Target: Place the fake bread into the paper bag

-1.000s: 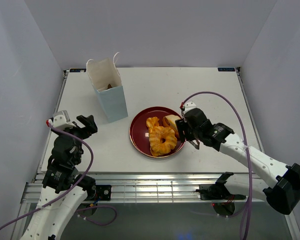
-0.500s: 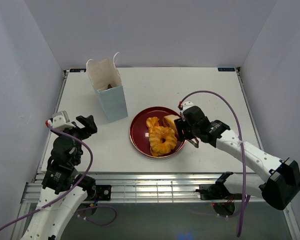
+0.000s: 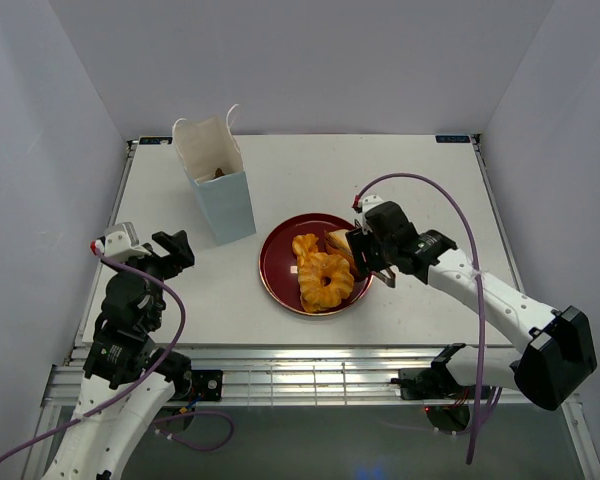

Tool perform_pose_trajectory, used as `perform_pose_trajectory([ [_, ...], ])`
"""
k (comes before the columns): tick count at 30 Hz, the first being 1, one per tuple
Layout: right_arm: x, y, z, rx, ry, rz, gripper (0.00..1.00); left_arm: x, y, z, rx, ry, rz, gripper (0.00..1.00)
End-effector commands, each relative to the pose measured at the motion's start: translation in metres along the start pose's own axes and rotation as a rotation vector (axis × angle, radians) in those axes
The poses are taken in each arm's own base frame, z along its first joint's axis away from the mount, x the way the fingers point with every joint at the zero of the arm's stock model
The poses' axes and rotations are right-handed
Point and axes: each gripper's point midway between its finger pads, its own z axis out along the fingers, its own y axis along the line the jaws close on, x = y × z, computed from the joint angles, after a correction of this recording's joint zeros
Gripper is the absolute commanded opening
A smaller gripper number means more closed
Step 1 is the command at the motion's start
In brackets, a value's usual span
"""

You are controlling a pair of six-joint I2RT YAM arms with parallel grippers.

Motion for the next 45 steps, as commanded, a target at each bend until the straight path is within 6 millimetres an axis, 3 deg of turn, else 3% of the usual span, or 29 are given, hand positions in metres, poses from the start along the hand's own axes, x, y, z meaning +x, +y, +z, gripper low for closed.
perform_pose_trajectory([
  [1,-0.013,0.002,-0.002,-0.019,-0.016,-0.015,0.67,0.002,-0.002,-0.001,0.016,-0.001,0.000,0.93],
  [18,-0.012,-0.006,-0.005,0.026,0.029,-0.019,0.66,0.001,-0.003,-0.001,0.024,-0.003,-0.002,0.93],
  [24,-0.010,-0.004,-0.006,0.014,0.045,-0.029,0.62,0.001,-0.003,-0.001,0.024,-0.003,-0.002,0.93],
  [41,-0.016,0.005,-0.007,-0.033,0.058,-0.037,0.26,0.001,-0.003,-0.002,0.024,-0.004,-0.002,0.93],
  [45,-0.026,0.003,-0.012,-0.020,0.032,-0.026,0.23,0.001,-0.003,-0.002,0.025,-0.003,-0.002,0.93],
])
